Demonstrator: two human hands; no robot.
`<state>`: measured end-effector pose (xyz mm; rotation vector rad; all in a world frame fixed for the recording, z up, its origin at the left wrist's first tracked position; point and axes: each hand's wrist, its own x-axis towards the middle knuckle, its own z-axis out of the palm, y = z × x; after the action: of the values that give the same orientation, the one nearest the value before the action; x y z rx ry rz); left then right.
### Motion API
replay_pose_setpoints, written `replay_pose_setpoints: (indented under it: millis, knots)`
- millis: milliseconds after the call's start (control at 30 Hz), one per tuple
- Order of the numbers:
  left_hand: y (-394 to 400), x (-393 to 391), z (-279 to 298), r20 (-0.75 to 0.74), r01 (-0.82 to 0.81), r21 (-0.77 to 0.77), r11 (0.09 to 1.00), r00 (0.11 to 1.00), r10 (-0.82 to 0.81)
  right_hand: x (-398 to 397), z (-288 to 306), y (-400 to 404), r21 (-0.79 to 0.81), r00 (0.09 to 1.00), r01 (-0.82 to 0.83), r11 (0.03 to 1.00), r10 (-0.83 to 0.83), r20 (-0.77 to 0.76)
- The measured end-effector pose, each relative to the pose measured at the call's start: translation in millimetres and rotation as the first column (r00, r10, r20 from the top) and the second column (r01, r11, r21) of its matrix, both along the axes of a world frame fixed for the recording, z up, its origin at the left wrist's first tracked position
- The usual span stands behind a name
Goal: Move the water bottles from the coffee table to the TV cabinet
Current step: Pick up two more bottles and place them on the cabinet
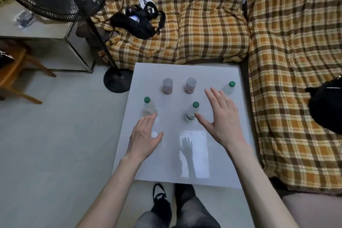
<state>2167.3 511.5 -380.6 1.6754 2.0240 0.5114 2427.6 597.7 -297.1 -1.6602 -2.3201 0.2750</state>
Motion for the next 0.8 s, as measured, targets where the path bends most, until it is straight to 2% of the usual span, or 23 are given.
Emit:
replay_pose_setpoints:
  millis: [233, 433, 600, 800]
  knots:
    - [33.4, 7.2, -70.1, -0.092, -0.029, -0.18, 0.983, 0.996, 0.012, -1.6, -77.9, 76.2, -0.147, 0.995, -0.079, 0.986, 0.088, 0.055]
    - [46.5, 11.2, -105.8, -0.132, -0.115, -0.341, 0.933, 0.989, 0.073, -8.4, -134.1, 117.9, -0.289, 0.984, -0.094, 0.953, 0.133, 0.119]
    - [45.2, 15.8, -122.7, -0.145, -0.212, -0.392, 0.895, 0.975, 0.168, -17.1, -162.4, 137.3, -0.396, 0.944, -0.069, 0.916, 0.189, 0.271]
    - [36.8, 20.1, -130.1, -0.122, -0.271, -0.401, 0.875, 0.962, 0.242, -28.4, -185.0, 138.5, -0.472, 0.937, -0.059, 0.88, 0.212, 0.278]
